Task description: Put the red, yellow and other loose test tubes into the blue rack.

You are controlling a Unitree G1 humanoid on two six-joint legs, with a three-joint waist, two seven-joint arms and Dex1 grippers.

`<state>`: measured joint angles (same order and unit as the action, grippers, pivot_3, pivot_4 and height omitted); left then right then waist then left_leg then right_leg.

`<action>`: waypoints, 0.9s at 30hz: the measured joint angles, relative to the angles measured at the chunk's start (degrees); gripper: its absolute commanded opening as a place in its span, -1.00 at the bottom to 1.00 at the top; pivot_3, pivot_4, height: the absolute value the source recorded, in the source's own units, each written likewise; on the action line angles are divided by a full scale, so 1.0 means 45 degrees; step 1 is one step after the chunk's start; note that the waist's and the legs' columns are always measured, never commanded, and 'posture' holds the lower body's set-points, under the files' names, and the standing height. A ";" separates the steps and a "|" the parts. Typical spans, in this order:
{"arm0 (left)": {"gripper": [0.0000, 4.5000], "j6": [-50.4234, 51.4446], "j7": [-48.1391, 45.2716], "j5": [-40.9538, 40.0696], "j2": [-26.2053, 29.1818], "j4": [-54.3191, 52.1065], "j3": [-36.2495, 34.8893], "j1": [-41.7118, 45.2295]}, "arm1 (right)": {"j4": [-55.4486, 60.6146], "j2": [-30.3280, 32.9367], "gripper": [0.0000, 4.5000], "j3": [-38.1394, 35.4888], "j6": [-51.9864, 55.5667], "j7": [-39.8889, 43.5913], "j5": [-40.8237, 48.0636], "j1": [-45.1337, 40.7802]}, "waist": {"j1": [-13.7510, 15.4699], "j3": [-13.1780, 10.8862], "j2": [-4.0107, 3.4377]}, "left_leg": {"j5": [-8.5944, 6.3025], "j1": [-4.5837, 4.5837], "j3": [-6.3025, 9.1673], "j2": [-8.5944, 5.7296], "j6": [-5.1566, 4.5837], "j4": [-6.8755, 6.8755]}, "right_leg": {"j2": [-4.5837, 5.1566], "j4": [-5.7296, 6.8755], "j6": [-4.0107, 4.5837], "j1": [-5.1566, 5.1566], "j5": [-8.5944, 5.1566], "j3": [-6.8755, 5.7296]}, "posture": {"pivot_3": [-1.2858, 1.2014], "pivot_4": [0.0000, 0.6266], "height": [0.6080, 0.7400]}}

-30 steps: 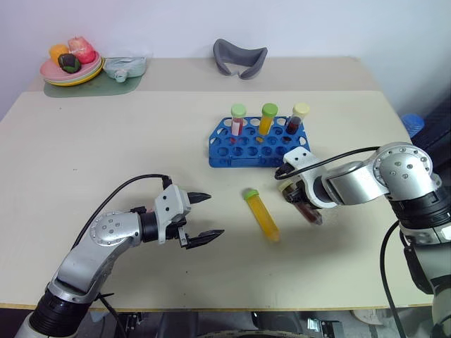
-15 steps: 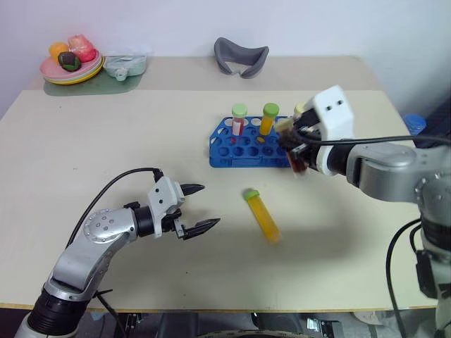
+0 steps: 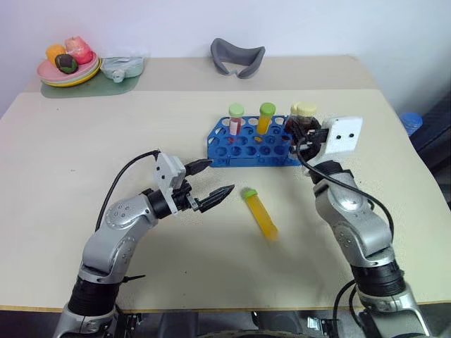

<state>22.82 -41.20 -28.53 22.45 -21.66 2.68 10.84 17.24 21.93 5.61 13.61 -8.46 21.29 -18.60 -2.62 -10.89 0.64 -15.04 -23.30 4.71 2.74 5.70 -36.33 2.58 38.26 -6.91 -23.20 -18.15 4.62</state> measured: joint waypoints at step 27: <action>1.00 0.1120 0.0206 -0.0540 0.0548 -0.1151 0.0188 0.0041 | -0.4064 -0.2788 -0.61 -0.1516 -0.3657 0.2139 -0.2565 -0.0898 | -0.0009 0.0003 -0.0006 | 0.0010 0.0011 -0.0001 -0.0001 0.0018 0.0001 | 0.0004 0.0015 0.0000 0.0007 0.0000 0.0002 | 0.03 -0.52 1.00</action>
<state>27.86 -40.27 -30.96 24.91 -26.84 3.52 11.02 -1.05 9.39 -1.21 -2.85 1.17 9.75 -22.64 -2.66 -10.88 0.61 -15.00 -23.25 4.70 2.74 5.78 -36.32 2.60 38.33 -6.91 -23.17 -18.15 4.63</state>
